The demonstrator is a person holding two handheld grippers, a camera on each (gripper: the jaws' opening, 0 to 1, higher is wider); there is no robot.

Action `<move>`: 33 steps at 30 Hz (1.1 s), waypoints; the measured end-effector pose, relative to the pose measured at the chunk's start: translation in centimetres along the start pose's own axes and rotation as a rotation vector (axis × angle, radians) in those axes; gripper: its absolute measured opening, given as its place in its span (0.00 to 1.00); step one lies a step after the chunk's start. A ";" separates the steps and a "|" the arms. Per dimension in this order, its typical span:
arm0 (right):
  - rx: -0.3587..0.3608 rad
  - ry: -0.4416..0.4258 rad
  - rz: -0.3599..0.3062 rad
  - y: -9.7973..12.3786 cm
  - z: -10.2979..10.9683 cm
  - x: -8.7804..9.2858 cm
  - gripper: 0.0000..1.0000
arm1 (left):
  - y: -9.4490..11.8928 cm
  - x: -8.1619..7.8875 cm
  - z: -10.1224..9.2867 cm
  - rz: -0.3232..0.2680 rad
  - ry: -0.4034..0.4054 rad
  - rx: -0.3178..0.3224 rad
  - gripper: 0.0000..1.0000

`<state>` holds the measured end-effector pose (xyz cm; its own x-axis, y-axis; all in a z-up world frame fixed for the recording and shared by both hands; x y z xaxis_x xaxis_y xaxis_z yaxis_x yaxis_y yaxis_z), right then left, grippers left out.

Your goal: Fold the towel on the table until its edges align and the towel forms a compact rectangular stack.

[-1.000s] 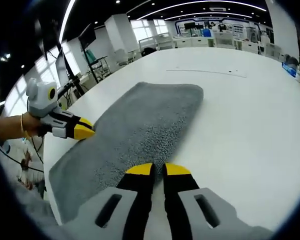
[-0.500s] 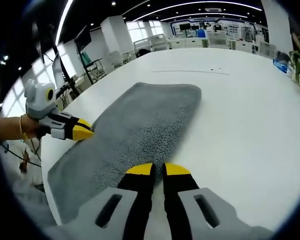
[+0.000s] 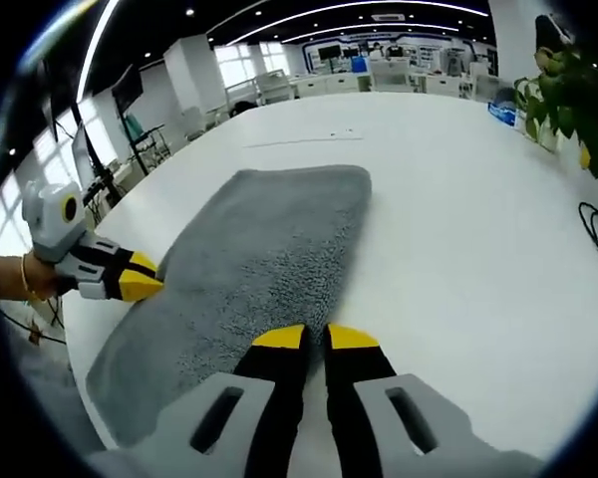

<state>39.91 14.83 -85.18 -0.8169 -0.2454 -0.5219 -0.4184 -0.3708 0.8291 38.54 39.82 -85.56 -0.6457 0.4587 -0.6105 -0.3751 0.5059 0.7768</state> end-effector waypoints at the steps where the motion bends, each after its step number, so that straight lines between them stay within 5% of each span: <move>1: -0.001 -0.009 -0.003 0.1 -0.1 0.1 0.04 | 0.0 -0.1 -0.2 0.000 -0.002 -0.003 0.07; 33: -0.038 0.024 -0.049 -0.2 -0.4 0.3 0.04 | 0.0 -0.2 -0.5 0.013 0.014 -0.061 0.07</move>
<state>39.88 14.41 -85.59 -0.7857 -0.2472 -0.5671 -0.4420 -0.4170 0.7942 38.31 39.34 -85.32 -0.6598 0.4544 -0.5985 -0.4062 0.4544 0.7928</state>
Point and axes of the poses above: the point that each gripper's makers call its tool centre point, and the gripper's own axes: y roughly backward along the fingers, z roughly to its left, x roughly out of its underside, the point moved 9 cm from there along y, roughly backward along the fingers, and after that the axes turned 14 degrees about z, right-handed, at the moved point
